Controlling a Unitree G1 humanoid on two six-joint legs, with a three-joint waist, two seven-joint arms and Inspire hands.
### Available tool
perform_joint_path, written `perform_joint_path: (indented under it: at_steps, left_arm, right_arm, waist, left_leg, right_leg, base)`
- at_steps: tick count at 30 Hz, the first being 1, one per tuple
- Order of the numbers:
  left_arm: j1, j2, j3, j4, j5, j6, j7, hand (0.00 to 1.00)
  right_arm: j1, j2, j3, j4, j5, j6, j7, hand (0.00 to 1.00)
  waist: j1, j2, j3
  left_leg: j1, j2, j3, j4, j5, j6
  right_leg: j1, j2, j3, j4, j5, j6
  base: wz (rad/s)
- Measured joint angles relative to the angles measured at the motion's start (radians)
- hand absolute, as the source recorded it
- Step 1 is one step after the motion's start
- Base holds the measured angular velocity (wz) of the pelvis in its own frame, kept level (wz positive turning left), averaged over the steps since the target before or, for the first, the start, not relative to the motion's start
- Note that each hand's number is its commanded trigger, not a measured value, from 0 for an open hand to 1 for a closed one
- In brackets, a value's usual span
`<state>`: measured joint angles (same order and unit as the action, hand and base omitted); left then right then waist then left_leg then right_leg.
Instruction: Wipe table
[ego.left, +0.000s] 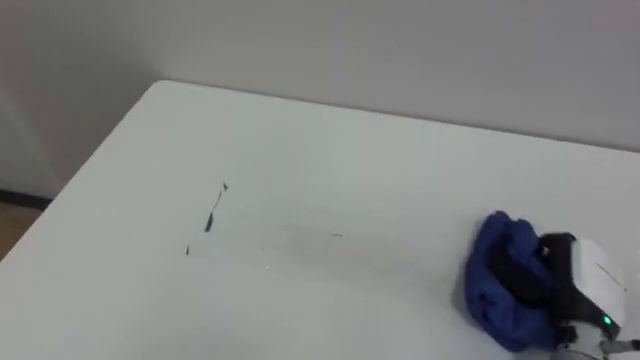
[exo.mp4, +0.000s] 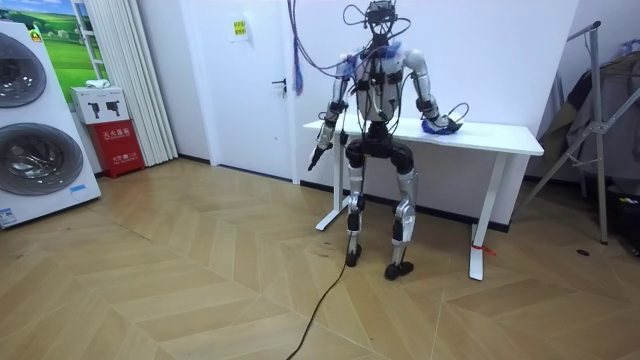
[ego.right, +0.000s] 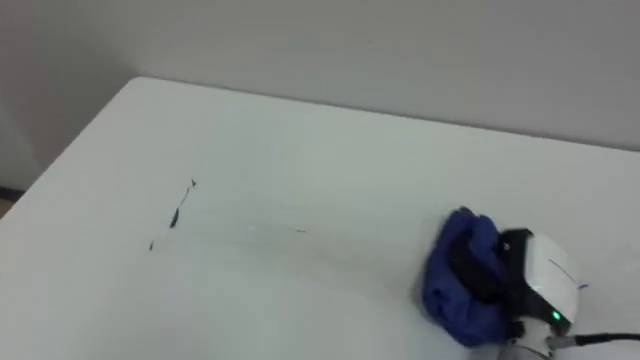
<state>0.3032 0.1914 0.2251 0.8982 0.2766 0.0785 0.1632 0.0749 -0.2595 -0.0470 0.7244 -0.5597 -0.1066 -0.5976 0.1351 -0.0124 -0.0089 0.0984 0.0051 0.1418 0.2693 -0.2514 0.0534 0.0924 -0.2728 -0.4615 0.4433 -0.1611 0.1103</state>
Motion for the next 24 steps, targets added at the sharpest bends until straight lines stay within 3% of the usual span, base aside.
perform_joint_path:
  at_steps: [2,4,6,8,9,10,12,14,15,16,17,18,19,21,22,23,24]
  left_arm:
    - [-0.028,-0.004,-0.028,0.015,-0.007,-0.001,0.018,0.00]
    - [-0.077,0.002,-0.084,0.048,-0.009,-0.001,0.032,0.00]
    - [-0.120,0.006,-0.124,0.082,-0.011,-0.008,0.032,0.00]
    - [-0.158,0.009,-0.153,0.115,-0.010,-0.014,0.032,0.00]
    - [-0.174,0.012,-0.176,0.111,-0.010,-0.020,0.031,0.00]
    - [-0.179,0.020,-0.201,0.108,-0.012,-0.022,0.029,0.00]
    - [-0.170,0.032,-0.212,0.104,-0.011,-0.019,0.026,0.00]
    - [-0.153,0.043,-0.208,0.105,-0.012,-0.010,0.015,0.00]
    - [-0.140,0.053,-0.197,0.103,-0.011,-0.011,0.009,0.00]
    - [-0.124,0.063,-0.175,0.103,-0.011,-0.012,0.001,0.00]
    - [-0.119,0.068,-0.159,0.101,-0.012,-0.013,-0.002,0.00]
    - [-0.098,0.063,-0.128,0.097,-0.019,-0.013,-0.001,0.00]
    - [-0.070,0.050,-0.122,0.093,-0.034,-0.013,-0.001,0.00]
    - [-0.025,0.023,-0.120,0.079,-0.028,-0.012,-0.003,0.00]
    - [-0.006,0.003,-0.120,0.073,-0.020,-0.013,-0.003,0.00]
    - [-0.002,-0.005,-0.120,0.076,-0.021,-0.013,-0.003,0.00]
    - [0.002,-0.016,-0.120,0.079,-0.022,-0.013,-0.003,0.00]
  right_arm:
    - [-0.060,0.029,0.028,0.017,0.008,0.071,0.007,1.00]
    - [-0.137,0.057,0.115,0.014,0.010,0.169,0.046,1.00]
    - [-0.232,0.097,0.204,0.003,-0.001,0.207,0.095,1.00]
    - [-0.342,0.132,0.284,0.008,-0.048,0.211,0.143,1.00]
    - [-0.405,0.143,0.328,0.007,-0.076,0.199,0.162,1.00]
    - [-0.448,0.143,0.352,0.006,-0.078,0.177,0.177,1.00]
    - [-0.465,0.142,0.353,0.012,-0.077,0.159,0.186,1.00]
    - [-0.458,0.136,0.333,0.033,-0.067,0.141,0.186,1.00]
    - [-0.444,0.135,0.322,0.034,-0.066,0.124,0.185,1.00]
    - [-0.425,0.135,0.318,0.050,-0.070,0.098,0.185,1.00]
    - [-0.414,0.135,0.308,0.049,-0.076,0.082,0.185,1.00]
    - [-0.369,0.128,0.290,0.040,-0.087,0.052,0.183,1.00]
    - [-0.326,0.120,0.268,0.033,-0.094,0.021,0.174,1.00]
    - [-0.238,0.098,0.219,-0.027,-0.113,0.007,0.173,1.00]
    - [-0.187,0.080,0.190,-0.066,-0.113,0.007,0.174,1.00]
    - [-0.165,0.071,0.180,-0.082,-0.112,0.009,0.174,1.00]
    - [-0.152,0.056,0.179,-0.095,-0.111,0.016,0.185,1.00]
  waist:
    - [0.028,0.002,0.0019]
    - [0.099,0.000,0.0041]
    - [0.155,-0.004,0.0076]
    - [0.201,-0.016,0.0152]
    - [0.218,-0.026,0.0254]
    - [0.231,-0.035,0.0287]
    - [0.235,-0.045,0.0241]
    - [0.230,-0.049,0.0237]
    - [0.230,-0.051,0.0233]
    - [0.226,-0.050,0.0267]
    - [0.222,-0.058,0.0278]
    - [0.213,-0.049,0.0155]
    - [0.176,-0.026,0.0147]
    - [0.114,-0.025,0.0101]
    - [0.098,-0.021,0.0092]
    - [0.099,-0.027,0.0113]
    - [0.088,-0.019,0.0130]
  left_leg:
    - [-0.002,0.015,0.032,0.024,-0.014,0.007]
    - [-0.022,0.051,0.073,0.050,-0.022,0.003]
    - [-0.066,0.079,0.077,0.073,-0.024,-0.013]
    - [-0.118,0.097,0.065,0.087,-0.013,-0.030]
    - [-0.163,0.109,0.039,0.103,-0.005,-0.043]
    - [-0.211,0.114,-0.002,0.113,0.011,-0.058]
    - [-0.245,0.124,-0.057,0.112,0.028,-0.082]
    - [-0.246,0.131,-0.108,0.107,0.044,-0.114]
    - [-0.236,0.149,-0.118,0.104,0.049,-0.143]
    - [-0.224,0.176,-0.119,0.107,0.047,-0.180]
    - [-0.216,0.189,-0.117,0.110,0.048,-0.200]
    - [-0.204,0.233,-0.109,0.108,0.055,-0.242]
    - [-0.186,0.291,-0.077,0.096,0.083,-0.254]
    - [-0.172,0.304,-0.020,0.094,0.104,-0.233]
    - [-0.153,0.298,0.025,0.105,0.103,-0.232]
    - [-0.147,0.291,0.037,0.112,0.100,-0.226]
    - [-0.137,0.284,0.048,0.133,0.088,-0.205]
  right_leg:
    - [-0.014,-0.007,-0.011,0.021,0.011,-0.015]
    - [-0.063,-0.025,-0.007,0.108,0.021,-0.029]
    - [-0.089,-0.052,-0.008,0.132,-0.005,-0.021]
    - [-0.090,-0.097,-0.005,0.104,-0.010,-0.019]
    - [-0.088,-0.115,0.010,0.064,-0.007,-0.015]
    - [-0.079,-0.127,0.019,0.012,-0.002,-0.006]
    - [-0.055,-0.140,0.007,-0.071,0.024,0.008]
    - [-0.041,-0.143,0.031,-0.129,0.045,0.014]
    - [-0.045,-0.139,0.035,-0.155,0.064,0.015]
    - [-0.054,-0.121,0.020,-0.171,0.078,0.021]
    - [-0.065,-0.108,0.015,-0.170,0.098,0.021]
    - [-0.068,-0.077,-0.008,-0.126,0.032,0.082]
    - [-0.057,-0.028,-0.022,-0.091,-0.007,0.048]
    - [-0.046,-0.002,-0.039,-0.075,-0.048,0.034]
    - [-0.034,0.013,-0.040,-0.082,-0.054,0.027]
    - [-0.032,0.017,-0.035,-0.083,-0.057,0.022]
    - [-0.024,0.032,-0.019,-0.089,-0.060,0.015]
  base:
    - [-0.59]
    - [-0.56]
    - [-0.40]
    - [-0.01]
    - [0.59]
    - [0.81]
    - [0.99]
    - [0.81]
    - [0.43]
    - [0.26]
    - [0.10]
    - [0.13]
    - [0.20]
    - [0.23]
    - [0.04]
    - [-0.19]
    - [-0.41]
